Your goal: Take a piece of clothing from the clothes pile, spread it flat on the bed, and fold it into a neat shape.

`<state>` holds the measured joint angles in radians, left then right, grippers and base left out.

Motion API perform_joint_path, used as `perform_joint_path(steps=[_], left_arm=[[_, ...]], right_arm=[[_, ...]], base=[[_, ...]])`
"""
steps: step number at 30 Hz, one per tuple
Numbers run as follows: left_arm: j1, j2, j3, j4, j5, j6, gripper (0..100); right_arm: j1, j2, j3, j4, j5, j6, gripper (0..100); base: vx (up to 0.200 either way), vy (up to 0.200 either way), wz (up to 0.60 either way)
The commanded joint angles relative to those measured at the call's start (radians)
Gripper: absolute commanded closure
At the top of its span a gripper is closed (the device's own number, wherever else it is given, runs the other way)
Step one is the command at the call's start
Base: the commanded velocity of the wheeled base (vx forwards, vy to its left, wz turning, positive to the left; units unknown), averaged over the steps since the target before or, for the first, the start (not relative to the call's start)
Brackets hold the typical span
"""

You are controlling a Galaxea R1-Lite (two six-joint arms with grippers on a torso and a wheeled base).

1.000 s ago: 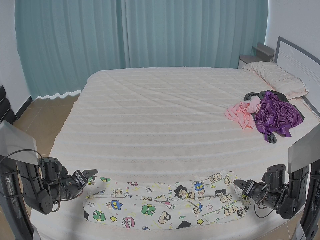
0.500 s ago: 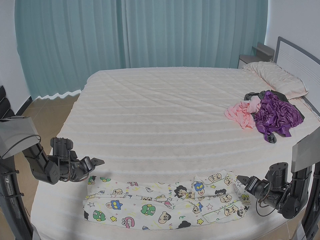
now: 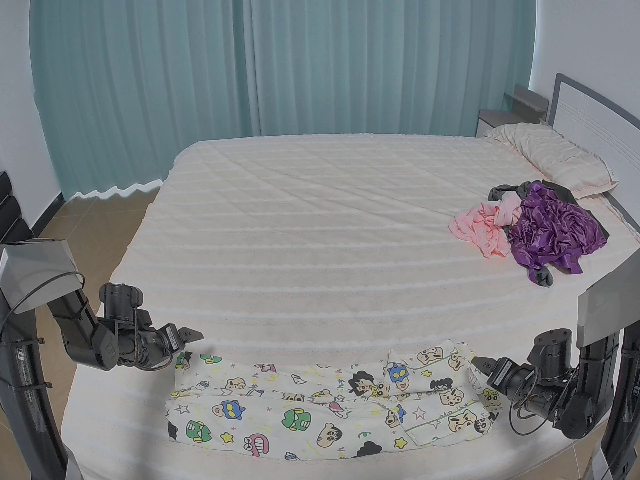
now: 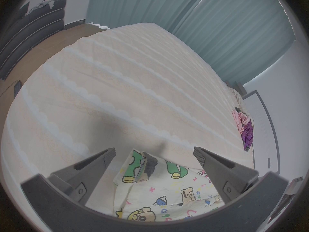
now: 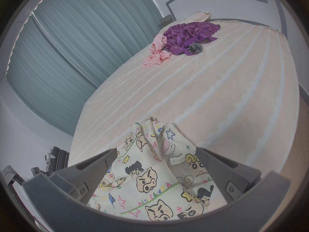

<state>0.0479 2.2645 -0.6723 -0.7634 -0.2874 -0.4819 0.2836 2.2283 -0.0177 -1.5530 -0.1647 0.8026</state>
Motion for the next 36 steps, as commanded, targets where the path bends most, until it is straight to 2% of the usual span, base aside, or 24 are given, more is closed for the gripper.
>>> perform_joint_path(steps=[1, 7, 13, 21, 22, 36], left_arm=[[-0.008, 0.012, 0.004, -0.001, -0.002, 0.013, 0], [-0.033, 0.017, 0.016, -0.004, -0.002, 0.02, 0], [-0.036, 0.029, 0.028, -0.004, -0.001, 0.08, 0], [-0.037, 0.033, 0.03, -0.02, 0.004, 0.08, 0], [-0.037, 0.033, 0.03, -0.02, 0.004, 0.08, 100], [-0.028, 0.029, 0.028, -0.017, 0.013, 0.069, 100]], right_arm=[[0.002, 0.005, 0.018, -0.015, 0.001, 0.0, 0], [0.011, 0.007, 0.018, -0.015, -0.001, 0.0, 0], [0.012, 0.01, 0.018, -0.015, -0.001, 0.0, 0], [0.012, 0.01, 0.018, -0.015, -0.001, 0.0, 0], [0.012, 0.01, 0.018, -0.015, -0.001, 0.0, 0], [0.012, 0.01, 0.018, -0.015, -0.001, 0.0, 0]], base=[[0.0, 0.0, 0.0], [0.0, 0.0, 0.0], [0.0, 0.0, 0.0], [0.0, 0.0, 0.0], [0.0, 0.0, 0.0], [0.0, 0.0, 0.0]])
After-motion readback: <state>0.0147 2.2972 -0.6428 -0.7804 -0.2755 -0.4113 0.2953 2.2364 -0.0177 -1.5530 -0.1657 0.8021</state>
